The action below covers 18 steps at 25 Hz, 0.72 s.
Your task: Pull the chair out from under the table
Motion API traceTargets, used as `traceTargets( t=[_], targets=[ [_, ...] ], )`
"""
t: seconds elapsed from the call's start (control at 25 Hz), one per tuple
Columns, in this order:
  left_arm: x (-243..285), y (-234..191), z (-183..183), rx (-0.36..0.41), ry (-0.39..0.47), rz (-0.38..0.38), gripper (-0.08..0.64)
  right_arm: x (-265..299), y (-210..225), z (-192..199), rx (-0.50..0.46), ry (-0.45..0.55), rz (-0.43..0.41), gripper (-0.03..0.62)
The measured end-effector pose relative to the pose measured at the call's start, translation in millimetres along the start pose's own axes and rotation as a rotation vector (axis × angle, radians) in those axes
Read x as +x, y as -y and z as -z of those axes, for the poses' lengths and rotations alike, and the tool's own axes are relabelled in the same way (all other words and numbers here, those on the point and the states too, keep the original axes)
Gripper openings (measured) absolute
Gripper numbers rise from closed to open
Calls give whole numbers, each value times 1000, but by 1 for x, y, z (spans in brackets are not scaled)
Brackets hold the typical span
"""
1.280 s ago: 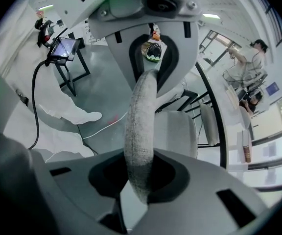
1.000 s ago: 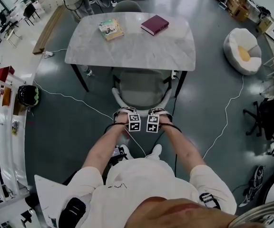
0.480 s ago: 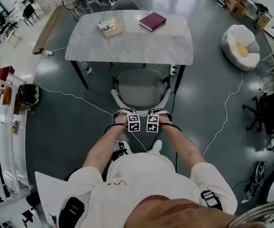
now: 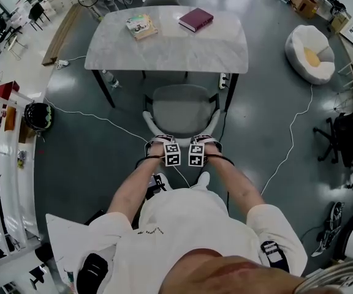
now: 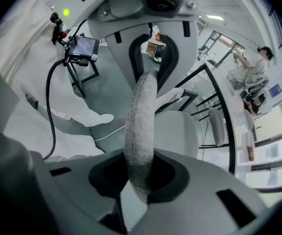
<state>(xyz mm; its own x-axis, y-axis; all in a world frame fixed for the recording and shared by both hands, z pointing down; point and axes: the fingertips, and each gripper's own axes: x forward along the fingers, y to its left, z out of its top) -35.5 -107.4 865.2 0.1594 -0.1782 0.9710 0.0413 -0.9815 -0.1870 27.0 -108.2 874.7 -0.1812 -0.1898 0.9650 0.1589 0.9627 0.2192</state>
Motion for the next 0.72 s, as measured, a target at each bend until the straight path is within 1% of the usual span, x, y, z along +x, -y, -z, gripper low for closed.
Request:
traceTargets(
  t=[0.48,0.72],
  targets=[
    [-7,36,-3,-15,1,6,75,-7,-36,-6,1,4,-5,84],
    [-12,59,-7,-19,9,19,75,-13,-59,-9,7,2,-24,84]
  ],
)
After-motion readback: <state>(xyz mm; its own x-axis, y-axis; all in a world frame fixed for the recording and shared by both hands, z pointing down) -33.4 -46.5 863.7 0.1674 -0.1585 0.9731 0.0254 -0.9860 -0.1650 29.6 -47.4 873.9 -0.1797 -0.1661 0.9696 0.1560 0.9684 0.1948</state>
